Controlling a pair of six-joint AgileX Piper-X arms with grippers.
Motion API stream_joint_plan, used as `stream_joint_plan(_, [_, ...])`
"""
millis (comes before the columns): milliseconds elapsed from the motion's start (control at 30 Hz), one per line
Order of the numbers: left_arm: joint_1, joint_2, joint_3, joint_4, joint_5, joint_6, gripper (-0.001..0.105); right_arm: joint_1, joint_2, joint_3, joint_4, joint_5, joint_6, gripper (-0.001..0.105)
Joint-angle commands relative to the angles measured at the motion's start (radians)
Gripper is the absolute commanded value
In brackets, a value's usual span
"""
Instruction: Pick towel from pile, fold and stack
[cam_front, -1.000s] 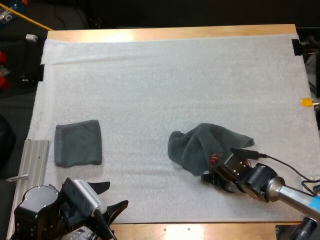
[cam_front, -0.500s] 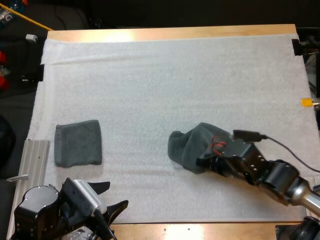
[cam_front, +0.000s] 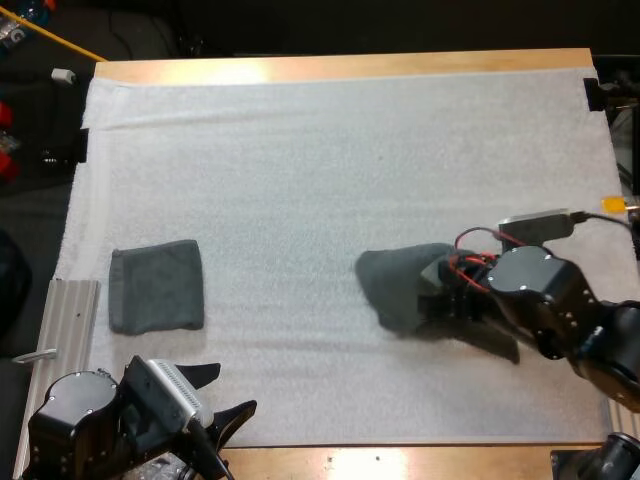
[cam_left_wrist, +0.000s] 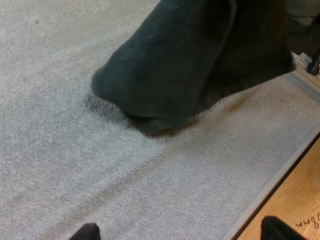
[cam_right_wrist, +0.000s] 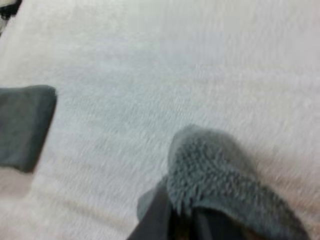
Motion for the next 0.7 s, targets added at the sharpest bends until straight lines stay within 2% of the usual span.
stream_joint_plan(0, [-0.005,0.003,-0.006,-0.003,0.010,-0.002,0.062,0.001,-0.009,-0.028,0.021,0.026,-0.028,0.000])
stream_joint_plan(100, [-0.005,0.003,-0.006,-0.003,0.010,-0.002,0.062,0.001,-0.010,-0.074,0.038,0.030,-0.063,0.000])
stream_joint_plan(267, [-0.005,0.003,-0.006,-0.003,0.010,-0.002,0.062,0.001,-0.011,-0.139,0.117,0.008,-0.066,0.000])
stream_joint_plan(367, [-0.005,0.003,-0.006,-0.003,0.010,-0.002,0.062,0.001,-0.012,-0.160,0.174,-0.101,-0.066,0.000])
stream_joint_plan(433, [-0.005,0.003,-0.006,-0.003,0.010,-0.002,0.062,0.009,-0.012,-0.169,0.197,-0.238,-0.062,0.000])
stream_joint_plan(500, [-0.005,0.003,-0.006,-0.003,0.010,-0.002,0.062,0.033,-0.012,-0.177,0.206,-0.300,-0.053,0.000])
stream_joint_plan(667, [-0.005,0.003,-0.006,-0.003,0.010,-0.002,0.062,0.144,-0.012,-0.208,0.163,-0.320,0.011,0.000])
